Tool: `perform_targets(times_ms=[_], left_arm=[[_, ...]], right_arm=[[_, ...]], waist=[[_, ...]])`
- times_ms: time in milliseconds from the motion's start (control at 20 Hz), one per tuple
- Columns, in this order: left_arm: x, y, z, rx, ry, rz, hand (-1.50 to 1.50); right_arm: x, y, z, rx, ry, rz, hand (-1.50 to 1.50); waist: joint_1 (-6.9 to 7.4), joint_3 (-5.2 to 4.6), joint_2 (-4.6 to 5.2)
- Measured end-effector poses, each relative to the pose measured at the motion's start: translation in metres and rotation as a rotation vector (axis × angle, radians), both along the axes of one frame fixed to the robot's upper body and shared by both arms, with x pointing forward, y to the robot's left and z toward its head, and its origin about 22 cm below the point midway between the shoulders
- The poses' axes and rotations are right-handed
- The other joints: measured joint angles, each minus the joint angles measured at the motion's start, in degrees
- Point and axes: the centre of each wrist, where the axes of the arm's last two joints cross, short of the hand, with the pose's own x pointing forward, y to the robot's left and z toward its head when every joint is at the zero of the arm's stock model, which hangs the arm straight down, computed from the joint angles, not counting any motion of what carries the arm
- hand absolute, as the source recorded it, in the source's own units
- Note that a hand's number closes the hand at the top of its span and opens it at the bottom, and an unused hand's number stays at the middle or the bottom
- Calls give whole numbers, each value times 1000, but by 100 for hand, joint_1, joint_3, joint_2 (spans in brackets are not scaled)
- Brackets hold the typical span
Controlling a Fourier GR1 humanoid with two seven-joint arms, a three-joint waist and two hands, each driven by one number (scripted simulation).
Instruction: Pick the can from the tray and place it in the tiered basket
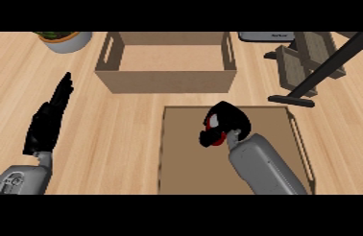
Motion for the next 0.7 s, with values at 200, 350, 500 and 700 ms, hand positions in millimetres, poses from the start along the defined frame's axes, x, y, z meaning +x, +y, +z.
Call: perform_targets(times_ms=[200,350,500,700], left_arm=[[2,-3,6,2,-3,6,0],[0,-2,4,12,-6,3,0],[4,-3,8,9,-3,0,0],[4,-1,5,3,-1,-5,0]], right_arm=[[-1,-2,12,61,-36,-43,150],[1,1,40,89,-121,-54,150],[10,24,81,75,-255,-9,150],[17,51,138,71,-451,26,150]], waist=[[-7,9,10],[-9,11,12],[35,10,14],[88,6,17]])
